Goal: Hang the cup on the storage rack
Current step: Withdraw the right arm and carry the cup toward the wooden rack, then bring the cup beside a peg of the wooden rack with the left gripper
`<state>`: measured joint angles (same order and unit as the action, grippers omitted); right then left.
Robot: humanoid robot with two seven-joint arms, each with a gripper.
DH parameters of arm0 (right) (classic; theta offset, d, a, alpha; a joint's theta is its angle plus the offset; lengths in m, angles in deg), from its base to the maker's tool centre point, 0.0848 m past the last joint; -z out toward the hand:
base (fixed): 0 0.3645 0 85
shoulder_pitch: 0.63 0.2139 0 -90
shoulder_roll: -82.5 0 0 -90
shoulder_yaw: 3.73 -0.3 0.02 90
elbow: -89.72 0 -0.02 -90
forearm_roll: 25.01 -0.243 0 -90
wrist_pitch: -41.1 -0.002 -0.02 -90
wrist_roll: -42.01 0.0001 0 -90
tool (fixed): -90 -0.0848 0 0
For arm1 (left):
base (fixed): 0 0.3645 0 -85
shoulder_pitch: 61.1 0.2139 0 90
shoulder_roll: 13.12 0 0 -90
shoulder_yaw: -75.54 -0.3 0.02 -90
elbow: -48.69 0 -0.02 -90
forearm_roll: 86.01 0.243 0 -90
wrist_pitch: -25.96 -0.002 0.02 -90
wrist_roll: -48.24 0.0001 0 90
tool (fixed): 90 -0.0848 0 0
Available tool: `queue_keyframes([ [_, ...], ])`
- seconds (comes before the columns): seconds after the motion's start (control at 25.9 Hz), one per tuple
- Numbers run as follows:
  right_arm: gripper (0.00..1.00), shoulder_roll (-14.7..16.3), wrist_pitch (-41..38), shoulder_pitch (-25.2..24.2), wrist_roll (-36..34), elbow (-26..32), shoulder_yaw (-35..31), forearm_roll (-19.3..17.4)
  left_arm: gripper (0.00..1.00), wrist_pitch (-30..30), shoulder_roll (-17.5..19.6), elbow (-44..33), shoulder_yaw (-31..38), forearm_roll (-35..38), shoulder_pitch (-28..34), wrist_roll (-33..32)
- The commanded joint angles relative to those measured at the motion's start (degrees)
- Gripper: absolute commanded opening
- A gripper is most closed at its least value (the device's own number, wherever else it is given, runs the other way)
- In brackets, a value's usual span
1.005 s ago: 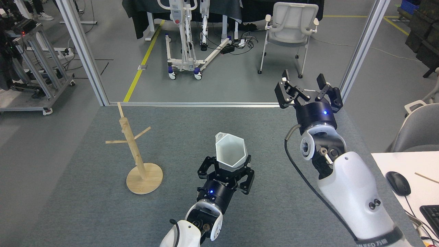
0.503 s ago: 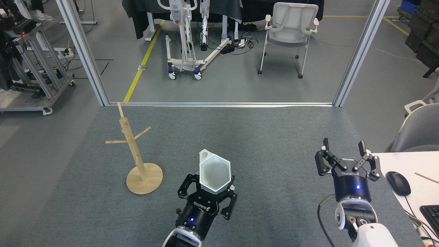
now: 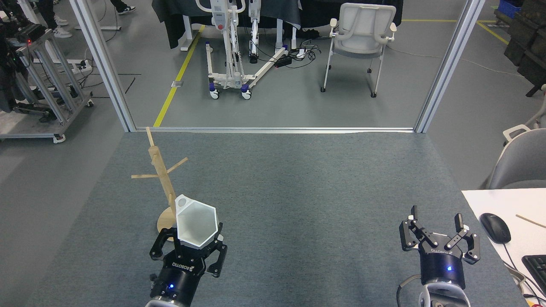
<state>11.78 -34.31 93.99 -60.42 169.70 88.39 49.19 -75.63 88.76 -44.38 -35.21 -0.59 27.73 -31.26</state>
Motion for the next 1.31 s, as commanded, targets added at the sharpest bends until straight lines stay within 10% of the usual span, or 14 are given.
queue_keyframes([
  [0.0,0.99,-0.29,0.0,-0.31,0.13,-0.08,-0.02,0.6,0.29,0.43,0.86,-0.54,3.35,0.0,1.61,0.23],
  [0.58,0.99,0.24,-2.02,1.53,0.39,-4.48,-0.02,0.51,0.28,2.45,13.17,2.62,8.79,1.06,1.26,0.05],
  [1.28,0.99,-0.03,-1.93,1.71,0.31,-6.15,0.42,-0.02,0.28,9.39,14.31,13.35,8.8,7.82,-6.74,0.05],
])
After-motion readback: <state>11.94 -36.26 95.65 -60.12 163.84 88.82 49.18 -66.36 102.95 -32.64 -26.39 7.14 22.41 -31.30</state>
